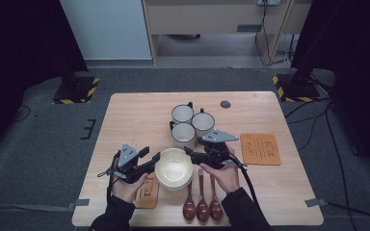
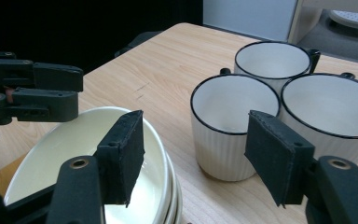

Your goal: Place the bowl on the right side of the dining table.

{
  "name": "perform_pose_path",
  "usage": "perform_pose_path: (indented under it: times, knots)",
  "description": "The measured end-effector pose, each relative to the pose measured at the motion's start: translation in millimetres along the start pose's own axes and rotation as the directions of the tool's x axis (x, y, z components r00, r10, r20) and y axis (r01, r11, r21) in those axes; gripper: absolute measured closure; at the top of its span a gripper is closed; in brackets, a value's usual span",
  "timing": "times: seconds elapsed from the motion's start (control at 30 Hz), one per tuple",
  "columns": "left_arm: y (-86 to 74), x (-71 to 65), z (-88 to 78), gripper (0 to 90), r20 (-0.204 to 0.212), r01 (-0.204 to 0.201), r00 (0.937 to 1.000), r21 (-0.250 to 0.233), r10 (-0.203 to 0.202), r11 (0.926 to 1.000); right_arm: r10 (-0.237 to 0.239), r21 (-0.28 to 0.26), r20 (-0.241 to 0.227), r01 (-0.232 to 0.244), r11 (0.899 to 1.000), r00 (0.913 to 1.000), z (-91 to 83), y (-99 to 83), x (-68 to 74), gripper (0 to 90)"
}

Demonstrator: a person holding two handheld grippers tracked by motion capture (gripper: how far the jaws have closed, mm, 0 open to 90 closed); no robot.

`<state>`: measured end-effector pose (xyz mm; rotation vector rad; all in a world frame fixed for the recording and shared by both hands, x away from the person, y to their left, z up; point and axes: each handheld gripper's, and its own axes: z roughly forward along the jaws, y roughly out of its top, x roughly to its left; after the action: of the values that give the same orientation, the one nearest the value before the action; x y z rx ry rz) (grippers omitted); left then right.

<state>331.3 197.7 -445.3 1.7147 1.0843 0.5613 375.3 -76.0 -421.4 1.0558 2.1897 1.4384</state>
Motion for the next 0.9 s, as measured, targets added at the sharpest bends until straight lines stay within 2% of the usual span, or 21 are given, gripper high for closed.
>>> perform_pose_path:
  times: [0.9]
  knots:
    - [-7.6, -7.6, 9.0, 60.5, 0.023, -0.019, 0.9996, 0.051, 0.018, 0.9985, -0.032, 0.084, -0.03, 0.035, 0.996, 0.999, 20.5, -18.7, 11.5, 51.5]
